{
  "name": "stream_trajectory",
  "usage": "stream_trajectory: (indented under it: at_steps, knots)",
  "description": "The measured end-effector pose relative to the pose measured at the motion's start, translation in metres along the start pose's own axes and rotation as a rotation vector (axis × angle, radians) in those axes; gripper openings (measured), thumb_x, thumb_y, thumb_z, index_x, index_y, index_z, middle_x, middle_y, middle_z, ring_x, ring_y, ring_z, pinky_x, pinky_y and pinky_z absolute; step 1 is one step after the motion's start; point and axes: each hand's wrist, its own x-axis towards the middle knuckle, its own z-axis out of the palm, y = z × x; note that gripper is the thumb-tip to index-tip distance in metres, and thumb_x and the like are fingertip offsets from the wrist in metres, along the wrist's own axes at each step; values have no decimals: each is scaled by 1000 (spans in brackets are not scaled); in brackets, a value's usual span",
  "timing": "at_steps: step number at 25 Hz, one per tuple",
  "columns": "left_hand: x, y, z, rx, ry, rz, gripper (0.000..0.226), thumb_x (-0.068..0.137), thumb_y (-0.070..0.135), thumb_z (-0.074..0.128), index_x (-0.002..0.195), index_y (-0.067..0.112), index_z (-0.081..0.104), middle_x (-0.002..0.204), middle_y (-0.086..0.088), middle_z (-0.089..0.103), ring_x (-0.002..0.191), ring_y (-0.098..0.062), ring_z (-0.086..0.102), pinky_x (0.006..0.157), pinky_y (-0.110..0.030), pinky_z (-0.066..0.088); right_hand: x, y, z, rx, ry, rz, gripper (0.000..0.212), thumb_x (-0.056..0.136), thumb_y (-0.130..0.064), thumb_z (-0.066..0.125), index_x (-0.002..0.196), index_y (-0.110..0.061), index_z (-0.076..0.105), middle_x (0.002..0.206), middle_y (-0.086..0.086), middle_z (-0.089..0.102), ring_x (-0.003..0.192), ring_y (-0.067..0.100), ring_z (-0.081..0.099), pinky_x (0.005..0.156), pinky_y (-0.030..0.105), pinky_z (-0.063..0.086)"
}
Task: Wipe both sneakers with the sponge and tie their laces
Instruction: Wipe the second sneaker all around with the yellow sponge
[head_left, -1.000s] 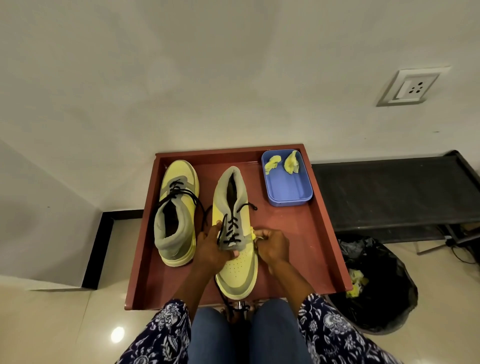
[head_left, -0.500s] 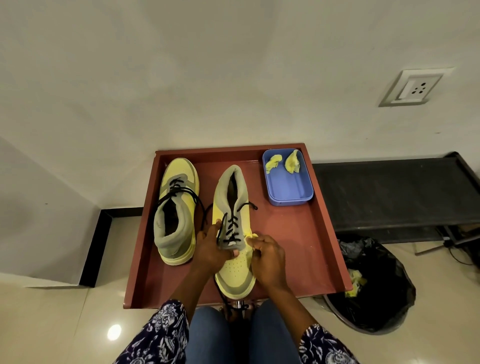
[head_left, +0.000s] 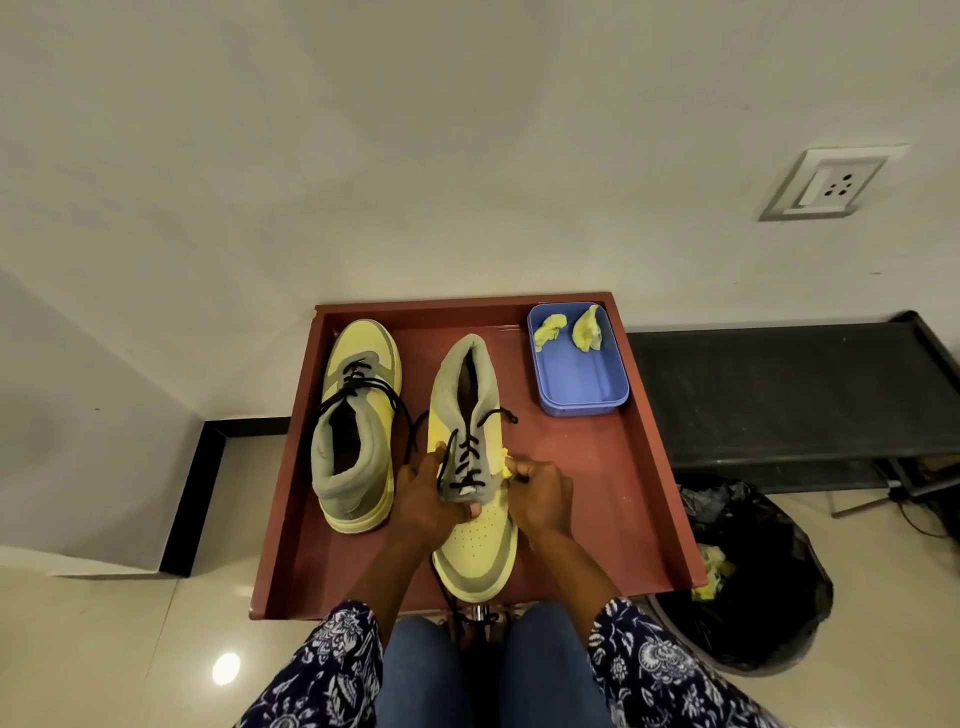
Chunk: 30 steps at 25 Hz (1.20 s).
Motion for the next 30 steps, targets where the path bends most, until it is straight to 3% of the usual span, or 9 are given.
stream_trajectory:
  at_steps: [3,8,10,13,16,22,27,30]
  knots:
    - [1,-1,0,3,7,11,88,71,14,78,143,17,26,111,-4,32,119,-25,40,84,-17,29,-17,8,10,-143,43,-229,33,83,7,54,113,-2,65,115,12,66,106,20,61,90,10,37]
    - [1,-1,0,15,5,14,89,72,15,78,144,18,25,110,-3,31,121,-27,40,88,-19,31,-24,26,11,-289,63,-513,39,61,10,72,97,-7,73,95,8,70,88,25,67,84,14,44]
    - [1,-1,0,20,-4,16,90,72,15,78,145,18,24,113,-5,32,121,-27,40,88,-19,30,-25,34,9,-291,52,-553,41,59,11,70,96,-6,73,95,8,70,87,25,67,86,11,42]
    - [1,-2,1,17,-6,6,92,72,14,78,145,18,23,114,-6,32,120,-28,41,90,-20,31,-29,29,7,-105,77,-387,34,74,12,57,103,0,69,100,15,67,92,26,65,88,-8,30]
    - [2,-3,-1,4,-5,-2,92,71,14,78,145,19,23,123,-13,36,121,-28,41,92,-21,31,-27,20,1,-6,12,-176,34,83,12,51,111,-1,65,113,12,65,100,13,57,77,-12,26]
    - [1,-1,2,19,-13,6,91,72,14,78,145,19,24,125,-14,36,119,-28,42,89,-20,31,-5,11,-2,77,-37,5,34,85,8,49,113,-3,64,120,9,64,112,17,58,90,6,33]
    - [2,-5,-1,1,-16,-5,91,72,15,78,145,19,24,123,-11,36,121,-27,40,90,-20,31,24,-11,8,192,-68,117,36,86,3,50,119,-8,61,125,6,62,117,19,56,106,33,42]
    - [2,-3,1,-9,-16,-5,90,72,15,78,144,18,24,115,-5,32,120,-26,41,89,-18,29,33,-17,6,205,-80,117,40,87,2,46,124,-10,57,130,6,58,120,21,53,106,36,42]
